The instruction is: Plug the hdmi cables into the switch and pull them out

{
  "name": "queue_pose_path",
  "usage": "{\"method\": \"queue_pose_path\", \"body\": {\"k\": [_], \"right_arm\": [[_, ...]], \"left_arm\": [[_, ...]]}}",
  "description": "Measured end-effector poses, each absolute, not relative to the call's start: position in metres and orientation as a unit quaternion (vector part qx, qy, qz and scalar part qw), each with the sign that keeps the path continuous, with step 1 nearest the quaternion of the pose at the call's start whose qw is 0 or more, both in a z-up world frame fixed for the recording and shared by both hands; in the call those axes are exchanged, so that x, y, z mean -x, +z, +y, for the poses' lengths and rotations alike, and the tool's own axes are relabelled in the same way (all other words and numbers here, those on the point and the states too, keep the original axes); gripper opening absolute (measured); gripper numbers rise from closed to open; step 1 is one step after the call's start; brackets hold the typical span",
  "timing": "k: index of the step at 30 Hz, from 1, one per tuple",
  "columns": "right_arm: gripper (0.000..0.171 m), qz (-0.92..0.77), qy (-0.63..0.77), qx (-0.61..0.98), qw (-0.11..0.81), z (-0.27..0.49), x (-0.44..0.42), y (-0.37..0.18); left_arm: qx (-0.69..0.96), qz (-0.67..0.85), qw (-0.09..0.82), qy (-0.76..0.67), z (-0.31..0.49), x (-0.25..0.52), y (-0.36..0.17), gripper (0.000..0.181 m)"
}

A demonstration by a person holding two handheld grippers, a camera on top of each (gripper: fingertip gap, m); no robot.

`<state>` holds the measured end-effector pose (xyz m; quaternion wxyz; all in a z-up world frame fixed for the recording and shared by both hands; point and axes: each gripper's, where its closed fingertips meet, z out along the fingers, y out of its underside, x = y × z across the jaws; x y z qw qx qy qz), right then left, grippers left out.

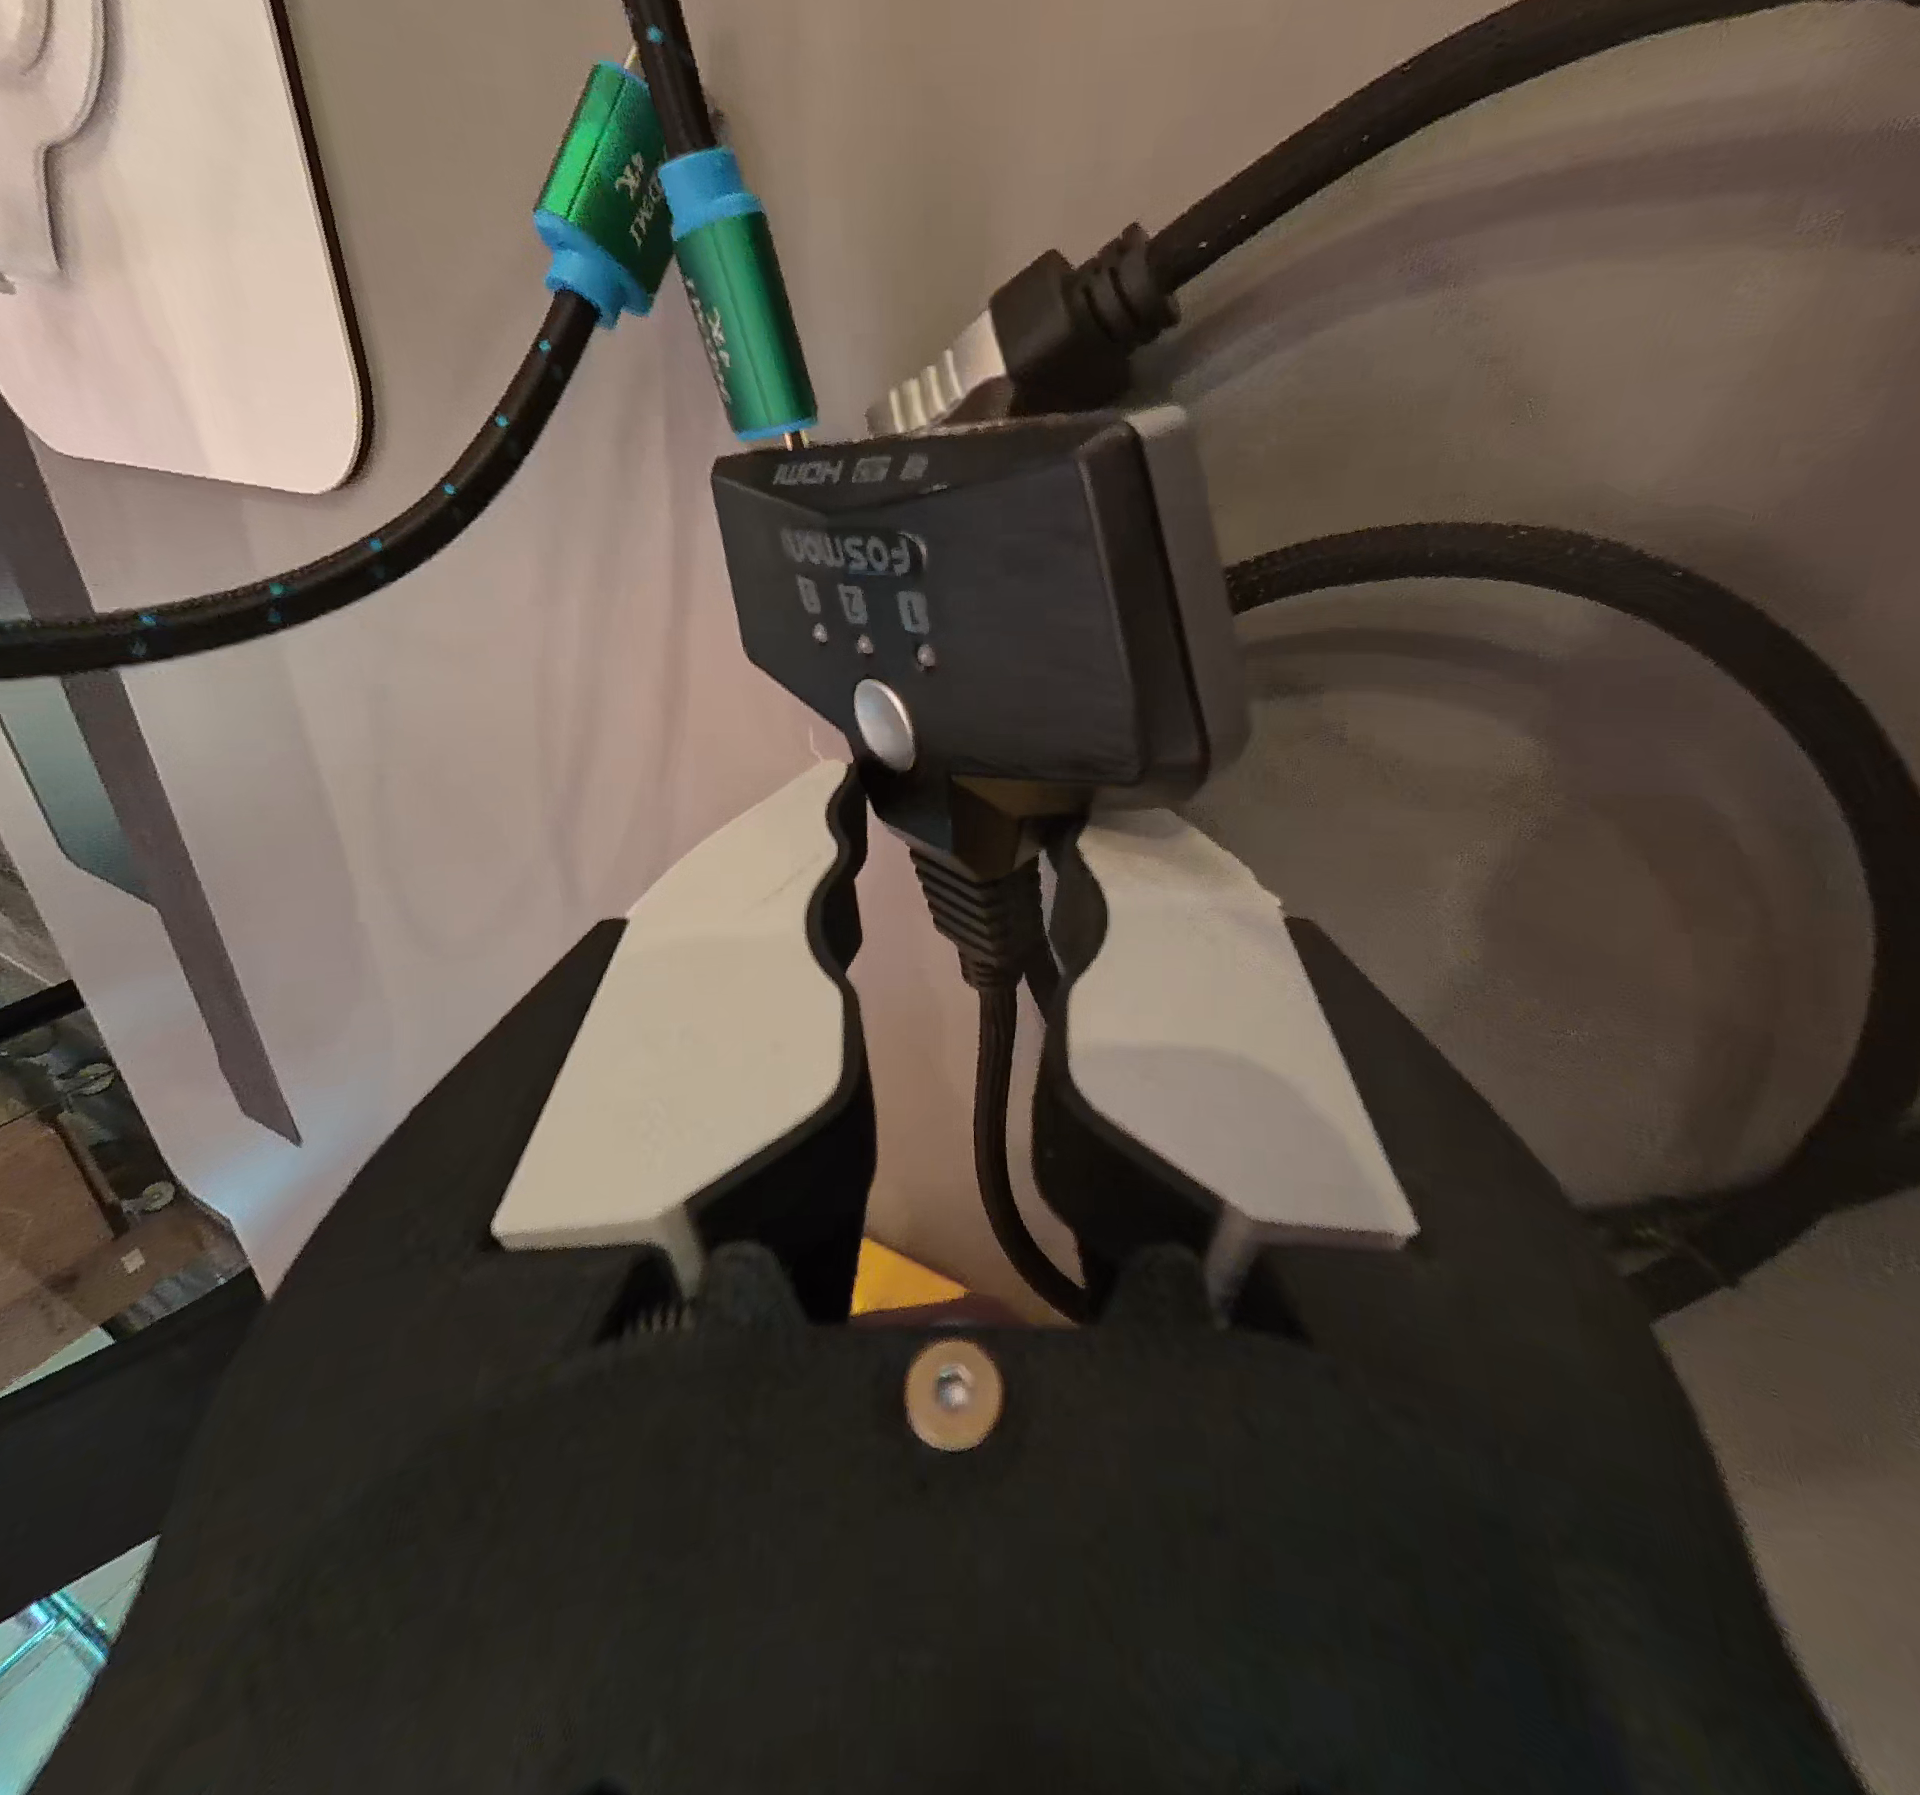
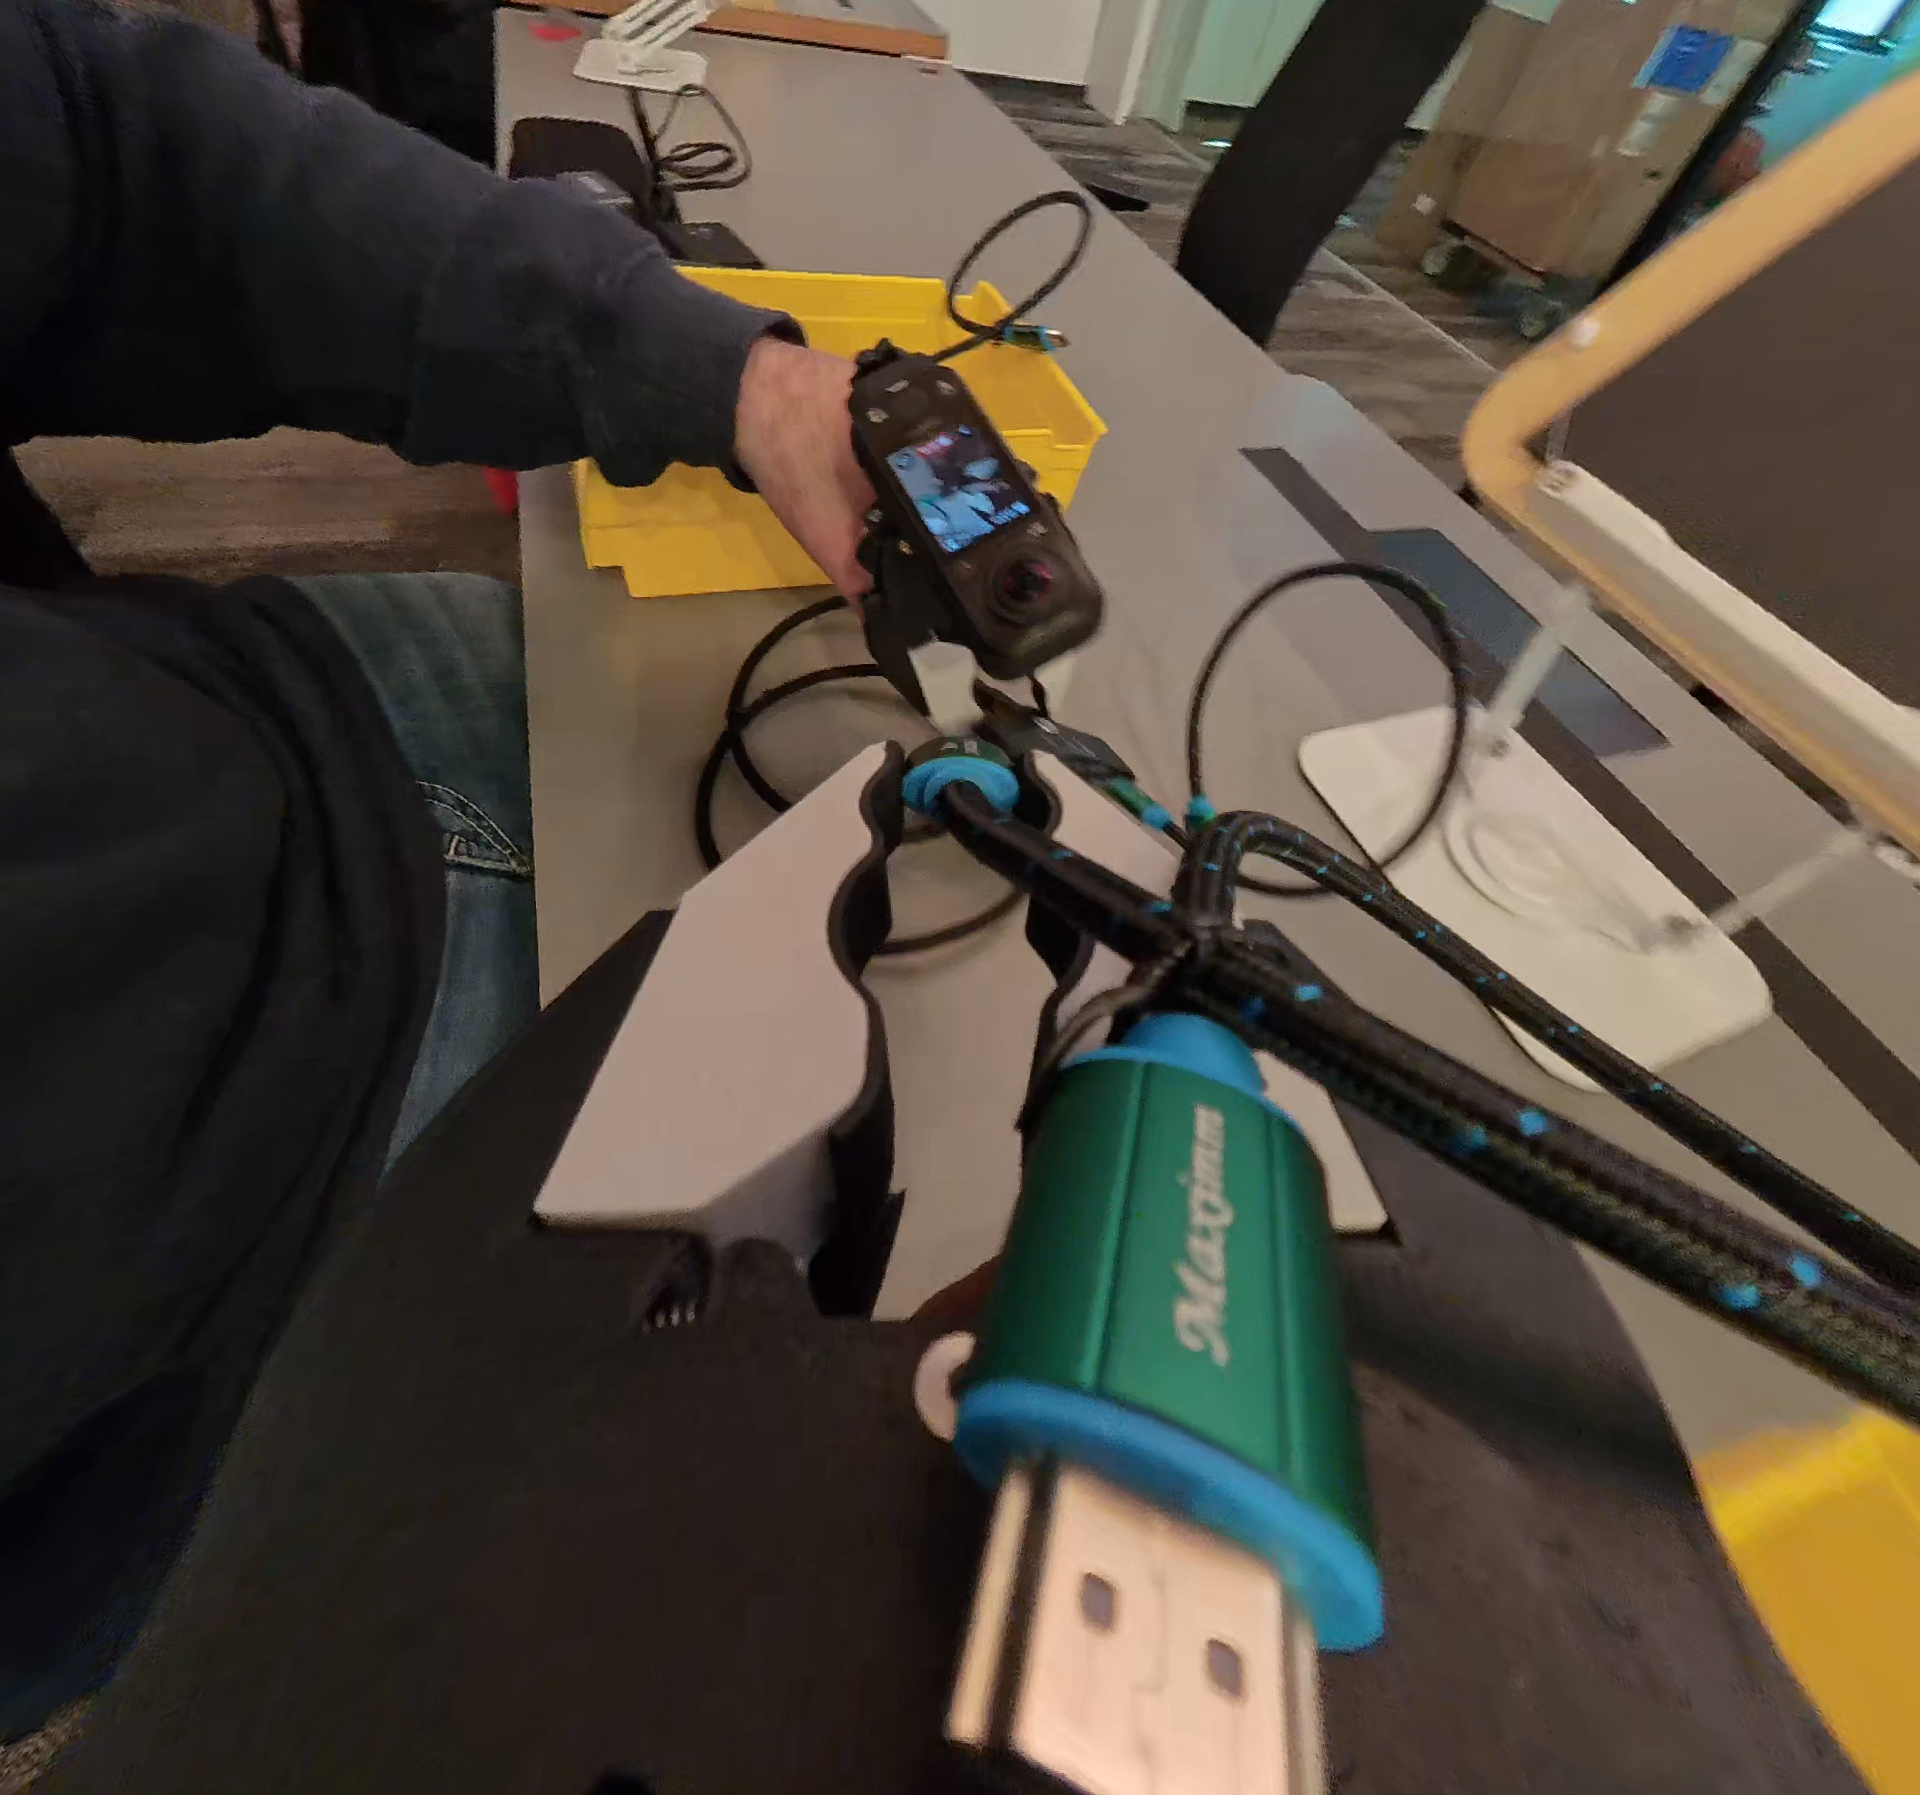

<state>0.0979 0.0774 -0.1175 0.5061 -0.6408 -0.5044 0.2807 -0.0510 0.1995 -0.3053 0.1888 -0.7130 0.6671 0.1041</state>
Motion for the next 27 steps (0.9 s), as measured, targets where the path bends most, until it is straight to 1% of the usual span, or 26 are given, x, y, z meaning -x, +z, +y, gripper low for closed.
{"method": "queue_pose_path", "body": {"k": [4,9,15,17,19,20,23,27], "right_arm": [[0.019,-0.441,0.259,0.690,0.513,0.080,-0.164,-0.117],[0.019,-0.374,0.189,0.765,0.488,0.077,-0.238,-0.149],[0.019,-0.337,0.189,0.833,0.396,0.070,-0.268,-0.207],[0.019,-0.324,0.215,0.836,0.388,0.073,-0.268,-0.214],[0.028,-0.313,0.230,0.841,0.377,0.077,-0.273,-0.220],[0.028,-0.310,0.234,0.842,0.375,0.078,-0.276,-0.220],[0.041,-0.312,0.199,0.861,0.350,0.081,-0.291,-0.229],[0.041,-0.319,0.148,0.874,0.334,0.081,-0.307,-0.226]], "left_arm": [[0.714,0.667,0.188,0.104,0.195,0.054,-0.304,0.032],[0.712,0.668,0.187,0.110,0.195,0.055,-0.305,0.033],[0.715,0.665,0.184,0.111,0.194,0.056,-0.306,0.033],[0.717,0.664,0.182,0.110,0.194,0.057,-0.307,0.033],[0.716,0.665,0.181,0.111,0.194,0.057,-0.308,0.033],[0.716,0.665,0.180,0.110,0.194,0.058,-0.308,0.033],[0.717,0.666,0.178,0.107,0.192,0.058,-0.307,0.033],[0.717,0.667,0.173,0.106,0.190,0.059,-0.310,0.033]]}}
